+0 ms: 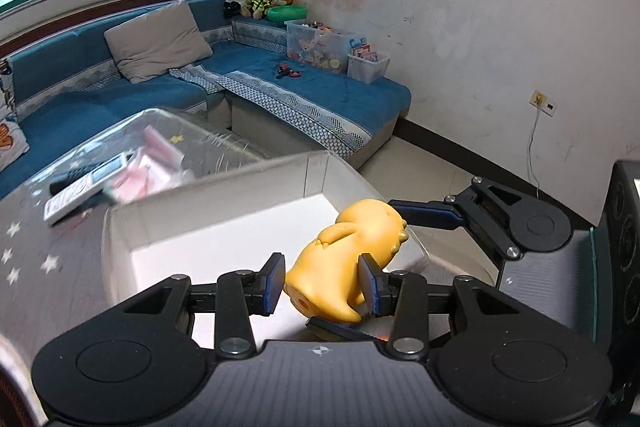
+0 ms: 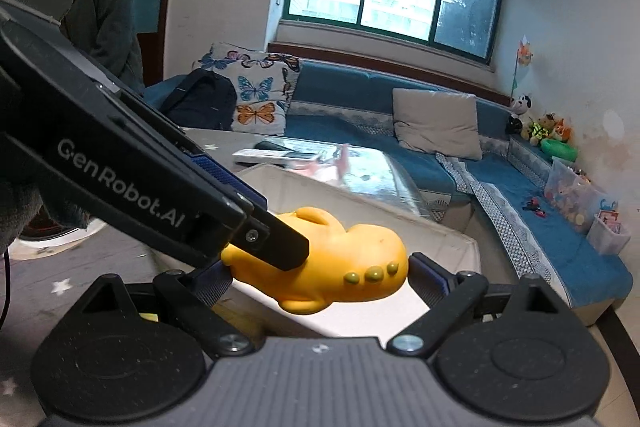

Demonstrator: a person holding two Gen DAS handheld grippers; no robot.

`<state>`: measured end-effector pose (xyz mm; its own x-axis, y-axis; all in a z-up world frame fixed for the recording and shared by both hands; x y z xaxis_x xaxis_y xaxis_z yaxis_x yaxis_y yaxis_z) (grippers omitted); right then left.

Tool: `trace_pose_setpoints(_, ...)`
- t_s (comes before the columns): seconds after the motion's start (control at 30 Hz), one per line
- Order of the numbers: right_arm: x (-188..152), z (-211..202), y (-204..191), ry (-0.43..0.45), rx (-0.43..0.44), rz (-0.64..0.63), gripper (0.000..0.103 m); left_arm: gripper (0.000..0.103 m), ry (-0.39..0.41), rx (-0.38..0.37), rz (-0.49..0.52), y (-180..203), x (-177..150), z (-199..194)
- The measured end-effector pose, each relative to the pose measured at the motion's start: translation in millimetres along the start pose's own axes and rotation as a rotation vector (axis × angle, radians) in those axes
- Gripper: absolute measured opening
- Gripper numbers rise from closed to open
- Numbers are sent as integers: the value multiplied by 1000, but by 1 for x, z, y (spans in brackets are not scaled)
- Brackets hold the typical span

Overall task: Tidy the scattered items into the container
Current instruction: 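Lift the duck with the left tool and carry it over the box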

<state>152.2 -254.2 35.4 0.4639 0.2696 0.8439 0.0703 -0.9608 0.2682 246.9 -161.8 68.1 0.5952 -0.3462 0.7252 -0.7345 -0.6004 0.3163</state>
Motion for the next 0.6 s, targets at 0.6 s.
trace_pose_setpoints(0.6,-23,104,31,-224,98,-95,95,39,-131,-29,-163,-57,16,98)
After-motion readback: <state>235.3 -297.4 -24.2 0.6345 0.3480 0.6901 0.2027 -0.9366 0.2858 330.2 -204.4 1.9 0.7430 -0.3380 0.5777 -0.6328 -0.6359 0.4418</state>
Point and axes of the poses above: each gripper's, at about its wrist camera, not at the fingertips, and z roughly the way its jaws point, y to its right, x to its top, the point moved 3 cm from there along z, roughly the way its jaws point, and after that the axes turned 15 degrees about -x, right-handed, at the moved point
